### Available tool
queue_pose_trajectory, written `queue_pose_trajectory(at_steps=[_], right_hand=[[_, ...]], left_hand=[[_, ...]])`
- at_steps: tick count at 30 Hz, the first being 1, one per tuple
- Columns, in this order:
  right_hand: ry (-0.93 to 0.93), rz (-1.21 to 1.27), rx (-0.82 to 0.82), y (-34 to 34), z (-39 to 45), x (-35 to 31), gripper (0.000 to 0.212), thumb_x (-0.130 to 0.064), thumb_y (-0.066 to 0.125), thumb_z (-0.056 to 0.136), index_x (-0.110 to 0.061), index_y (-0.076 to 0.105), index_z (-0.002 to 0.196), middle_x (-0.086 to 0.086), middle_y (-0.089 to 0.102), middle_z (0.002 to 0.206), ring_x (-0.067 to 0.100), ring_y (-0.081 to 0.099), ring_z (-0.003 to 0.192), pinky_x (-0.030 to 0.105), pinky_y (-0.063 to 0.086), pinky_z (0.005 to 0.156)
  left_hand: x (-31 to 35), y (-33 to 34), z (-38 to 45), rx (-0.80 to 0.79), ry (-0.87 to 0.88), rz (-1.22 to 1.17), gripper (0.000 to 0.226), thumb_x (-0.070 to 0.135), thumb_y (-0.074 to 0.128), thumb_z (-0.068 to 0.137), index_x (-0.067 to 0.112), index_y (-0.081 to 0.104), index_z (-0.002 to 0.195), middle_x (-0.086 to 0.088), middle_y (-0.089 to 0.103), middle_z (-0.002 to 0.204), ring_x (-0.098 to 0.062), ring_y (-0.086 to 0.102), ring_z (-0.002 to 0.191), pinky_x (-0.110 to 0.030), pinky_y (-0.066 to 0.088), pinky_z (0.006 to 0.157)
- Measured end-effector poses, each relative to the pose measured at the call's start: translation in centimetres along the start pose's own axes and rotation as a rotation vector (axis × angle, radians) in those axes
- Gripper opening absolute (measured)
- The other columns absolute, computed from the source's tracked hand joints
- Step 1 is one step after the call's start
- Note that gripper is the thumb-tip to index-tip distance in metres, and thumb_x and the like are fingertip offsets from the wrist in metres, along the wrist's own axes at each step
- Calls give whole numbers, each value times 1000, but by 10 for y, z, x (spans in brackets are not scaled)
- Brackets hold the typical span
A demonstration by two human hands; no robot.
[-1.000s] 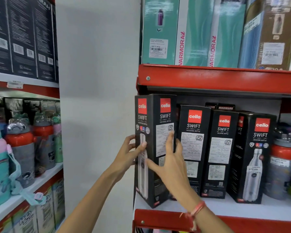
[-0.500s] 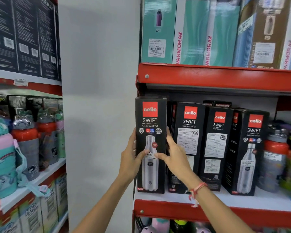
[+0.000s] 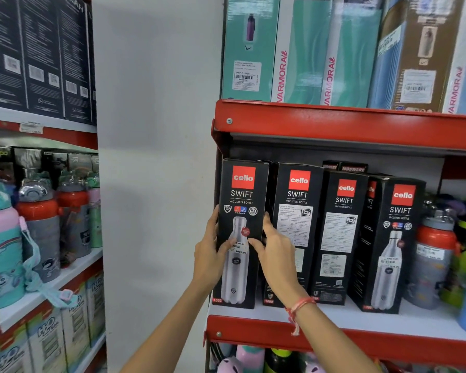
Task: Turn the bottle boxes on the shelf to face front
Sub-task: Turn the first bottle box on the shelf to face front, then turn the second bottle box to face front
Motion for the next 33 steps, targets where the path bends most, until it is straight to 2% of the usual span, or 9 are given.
queue_pose_trajectory(at_steps=[3,6,9,13,18,22,26,29,33], right_hand=[[-49,-40,89,-14,-1,-8,54,-24,60,92,-7,42,141,14,70,99,26,67,86,36,56,76],[-62,-140,318,-37,-10,-7,45,-28,61,91,-12,53,132,10,62,112,24,58,94,38,54,76],[142,-270,429,-47,-16,15,74,-42,71,77,-13,40,138,19,45,131,33,44,109,44,44,84],[308,-248,297,-33,-16,45,110,-54,78,63,-11,22,147,26,32,142,40,37,121,54,42,88],[253,-83,208,-34,-13,50,115,-44,80,68,-26,-1,149,30,28,141,40,37,117,50,48,85],[130,151,156,-51,-17,55,110,-35,81,71,-30,1,147,24,24,143,35,29,127,45,41,96],[-7,316,46,-75,-24,58,111,-44,80,70,-36,0,147,5,25,141,11,25,125,31,31,98],[-34,438,-31,-93,-24,61,113,-43,82,68,-42,2,147,-6,22,142,6,23,131,32,27,107],[-71,521,-125,-115,-22,68,115,-40,85,64,-51,3,144,-21,16,148,-1,19,140,32,20,112]], left_hand=[[1,2,-1,13,-15,12,71,22,60,91,41,20,147,18,50,128,1,55,106,-24,52,87],[-1,2,-2,-15,-32,42,72,24,59,91,41,18,147,13,52,132,-2,57,107,-16,52,78],[5,2,-7,3,-17,138,72,23,58,92,34,15,149,4,44,146,-16,49,128,-35,48,97],[35,-1,-22,239,119,411,69,17,61,90,18,22,148,-10,18,154,-23,19,140,-31,30,105],[76,33,-34,220,396,525,58,18,64,88,18,39,140,-5,36,136,-14,31,123,-20,32,103],[84,48,-37,154,364,410,44,16,60,90,20,47,132,2,56,118,-7,52,105,-26,48,93],[89,62,-39,119,260,302,38,15,61,90,19,54,127,7,64,116,-3,59,104,-28,52,93],[86,70,-39,82,190,245,52,23,68,86,21,48,134,3,60,126,-6,54,114,-28,47,98],[83,83,-42,-76,108,181,80,23,77,76,23,33,143,20,49,128,1,45,118,-25,39,103]])
Point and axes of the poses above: each hand's wrist, its own z-axis towards the middle knuckle, its own y-axis out of the palm, x = y × z, the point moved 9 cm from there along z, towards the middle knuckle
